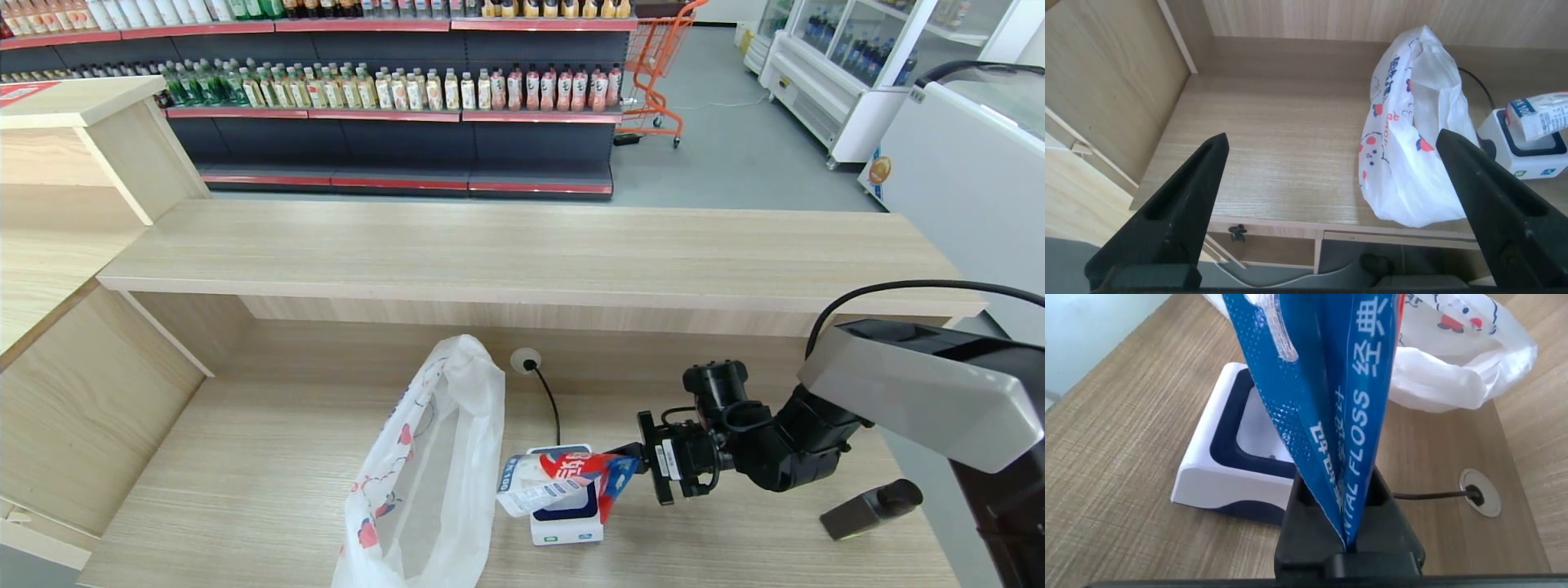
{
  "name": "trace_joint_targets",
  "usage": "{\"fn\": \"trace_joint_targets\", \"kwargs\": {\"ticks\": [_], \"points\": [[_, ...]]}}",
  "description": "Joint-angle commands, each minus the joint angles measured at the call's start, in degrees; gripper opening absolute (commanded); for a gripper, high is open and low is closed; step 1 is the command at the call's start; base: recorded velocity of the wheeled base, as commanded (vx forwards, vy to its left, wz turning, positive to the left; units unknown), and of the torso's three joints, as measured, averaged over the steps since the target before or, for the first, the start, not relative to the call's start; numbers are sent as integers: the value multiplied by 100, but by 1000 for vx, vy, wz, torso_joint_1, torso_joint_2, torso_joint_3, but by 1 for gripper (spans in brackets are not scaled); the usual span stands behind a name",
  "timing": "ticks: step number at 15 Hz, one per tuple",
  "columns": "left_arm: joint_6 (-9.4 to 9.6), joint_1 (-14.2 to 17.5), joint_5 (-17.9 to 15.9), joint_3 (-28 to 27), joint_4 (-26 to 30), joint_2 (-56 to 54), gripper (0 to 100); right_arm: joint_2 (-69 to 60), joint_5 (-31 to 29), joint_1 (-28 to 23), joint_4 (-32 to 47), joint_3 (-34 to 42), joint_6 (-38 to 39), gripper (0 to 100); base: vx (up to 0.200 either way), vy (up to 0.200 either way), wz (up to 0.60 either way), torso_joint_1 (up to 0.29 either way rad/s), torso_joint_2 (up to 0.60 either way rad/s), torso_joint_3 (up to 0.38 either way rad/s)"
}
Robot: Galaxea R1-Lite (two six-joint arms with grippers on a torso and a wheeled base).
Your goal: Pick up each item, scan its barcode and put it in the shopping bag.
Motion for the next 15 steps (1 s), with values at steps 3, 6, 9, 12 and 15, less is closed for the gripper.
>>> {"fn": "trace_joint_targets", "kwargs": {"ticks": [3, 6, 9, 12, 15], "points": [[2, -2, 0, 0, -1, 9, 100, -39, -1, -58, -3, 27, -1, 0, 0, 0, 0, 0, 0, 0], [2, -2, 0, 0, -1, 9, 100, -127, -1, -110, 23, 62, 7, 0, 0, 0, 0, 0, 0, 0], [2, 7, 0, 0, -1, 9, 100, -760, 61, -339, 480, 290, 86, 0, 0, 0, 0, 0, 0, 0], [2, -2, 0, 0, -1, 9, 100, -1806, 254, -989, 1684, 712, 183, 0, 0, 0, 0, 0, 0, 0], [2, -2, 0, 0, -1, 9, 100, -3001, 254, -1666, 3416, 1064, 702, 0, 0, 0, 0, 0, 0, 0]]}}
